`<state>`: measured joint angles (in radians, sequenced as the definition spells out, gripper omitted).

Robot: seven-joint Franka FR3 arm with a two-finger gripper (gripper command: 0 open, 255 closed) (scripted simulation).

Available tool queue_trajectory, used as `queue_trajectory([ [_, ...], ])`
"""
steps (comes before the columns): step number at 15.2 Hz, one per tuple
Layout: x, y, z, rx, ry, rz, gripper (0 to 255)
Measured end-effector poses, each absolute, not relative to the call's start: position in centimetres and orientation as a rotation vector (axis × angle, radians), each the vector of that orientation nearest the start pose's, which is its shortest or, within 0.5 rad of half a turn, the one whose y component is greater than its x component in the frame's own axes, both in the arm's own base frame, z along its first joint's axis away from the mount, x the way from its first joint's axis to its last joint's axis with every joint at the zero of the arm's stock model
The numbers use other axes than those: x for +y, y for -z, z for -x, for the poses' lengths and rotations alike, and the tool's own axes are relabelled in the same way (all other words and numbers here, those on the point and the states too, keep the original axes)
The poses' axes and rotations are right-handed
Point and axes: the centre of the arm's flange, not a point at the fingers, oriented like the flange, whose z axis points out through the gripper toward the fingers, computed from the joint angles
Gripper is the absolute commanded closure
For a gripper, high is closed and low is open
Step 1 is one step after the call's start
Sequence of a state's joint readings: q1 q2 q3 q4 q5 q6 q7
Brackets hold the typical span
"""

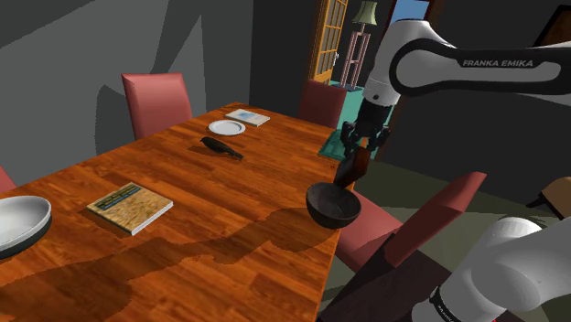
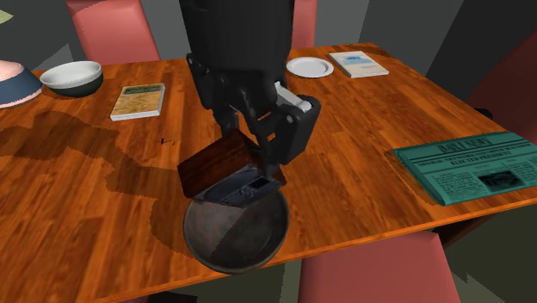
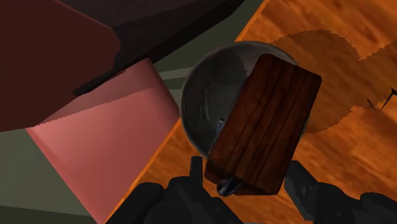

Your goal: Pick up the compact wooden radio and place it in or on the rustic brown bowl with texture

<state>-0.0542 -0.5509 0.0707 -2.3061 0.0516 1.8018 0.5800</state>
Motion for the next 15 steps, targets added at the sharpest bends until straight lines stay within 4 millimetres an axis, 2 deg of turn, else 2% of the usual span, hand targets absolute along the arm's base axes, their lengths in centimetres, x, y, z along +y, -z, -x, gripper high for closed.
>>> queue_trajectory([
  [11,1.6,-49.5,-39.0,0.896,0.062,2.983,255],
  [15,1.5,-48.8,-39.1,0.896,0.062,2.983,255],
])
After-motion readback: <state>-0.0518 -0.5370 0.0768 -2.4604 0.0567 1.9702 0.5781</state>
